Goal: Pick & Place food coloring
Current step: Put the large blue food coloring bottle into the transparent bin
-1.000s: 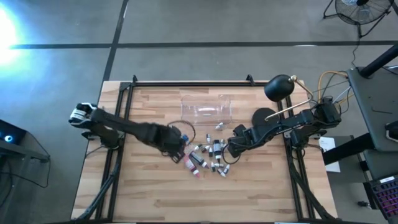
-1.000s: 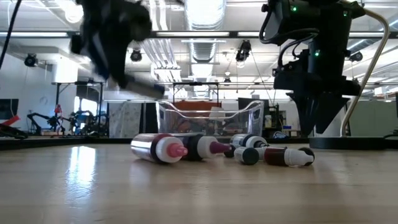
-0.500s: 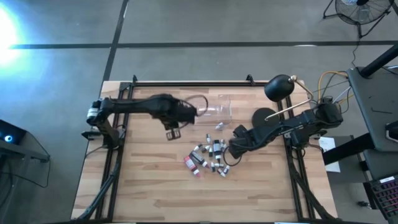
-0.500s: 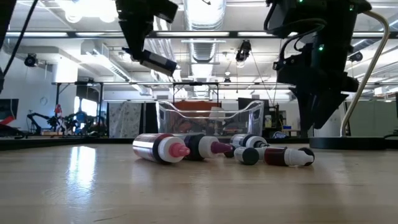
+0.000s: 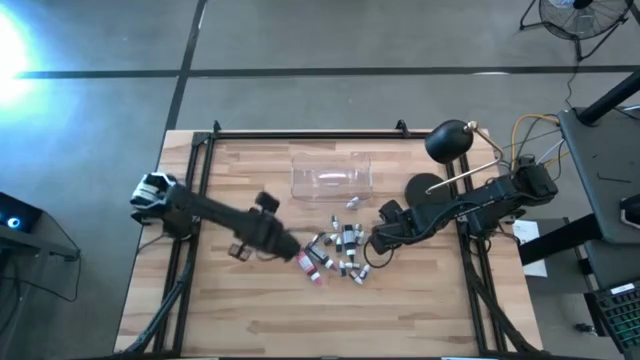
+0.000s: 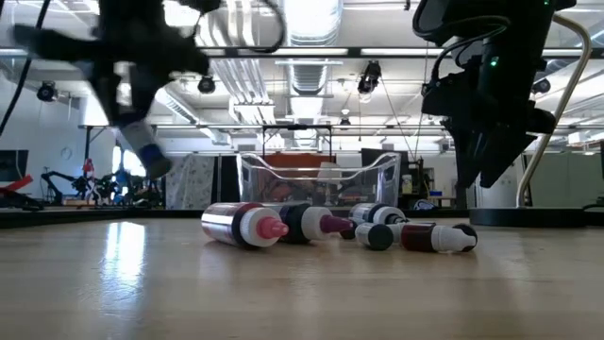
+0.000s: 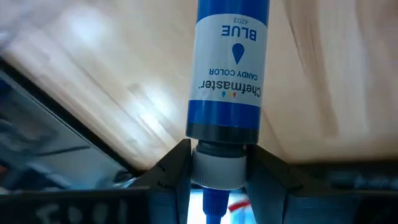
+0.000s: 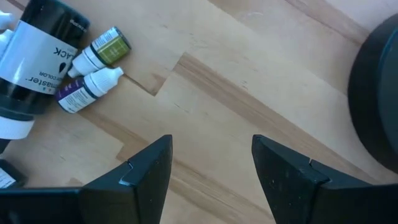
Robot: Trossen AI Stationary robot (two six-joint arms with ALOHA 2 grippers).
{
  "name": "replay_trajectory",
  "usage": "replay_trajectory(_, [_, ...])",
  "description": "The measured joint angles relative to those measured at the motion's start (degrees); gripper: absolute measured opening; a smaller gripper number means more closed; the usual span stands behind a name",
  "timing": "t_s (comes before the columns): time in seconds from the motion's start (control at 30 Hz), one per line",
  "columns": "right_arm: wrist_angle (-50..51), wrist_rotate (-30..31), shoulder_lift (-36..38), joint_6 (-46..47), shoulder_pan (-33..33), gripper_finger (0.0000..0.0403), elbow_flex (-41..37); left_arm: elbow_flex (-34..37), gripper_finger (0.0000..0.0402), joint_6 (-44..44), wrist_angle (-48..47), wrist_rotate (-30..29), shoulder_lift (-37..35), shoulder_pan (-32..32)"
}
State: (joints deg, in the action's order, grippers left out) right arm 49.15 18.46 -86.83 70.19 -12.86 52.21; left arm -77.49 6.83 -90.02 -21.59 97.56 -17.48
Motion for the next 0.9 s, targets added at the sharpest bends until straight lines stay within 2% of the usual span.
replay_trajectory(0.13, [-0.01, -0.13, 0.09, 0.17, 0.0, 0.0214, -0.07, 6.99, 0.01, 2.32, 0.02, -0.44, -0.01, -2.71])
replay_trajectory(0.27, [-0.04, -0.86, 0.09, 0.34, 0.13, 0.0214, -0.3, 10.69, 0.01, 0.77, 0.07, -0.38, -0.02, -2.59])
replay_trajectory(0.63, [-0.23, -4.12, 0.09, 2.78, 0.31, 0.0214, -2.07, 21.78, 0.01, 0.83, 0.0, -0.3, 0.02, 5.62])
replay_trajectory(0.9, [-0.45, -5.64, 0.09, 4.34, 0.31, 0.0214, -3.28, 24.42, 0.01, 2.0, 0.0, 1.39, 0.02, 9.3])
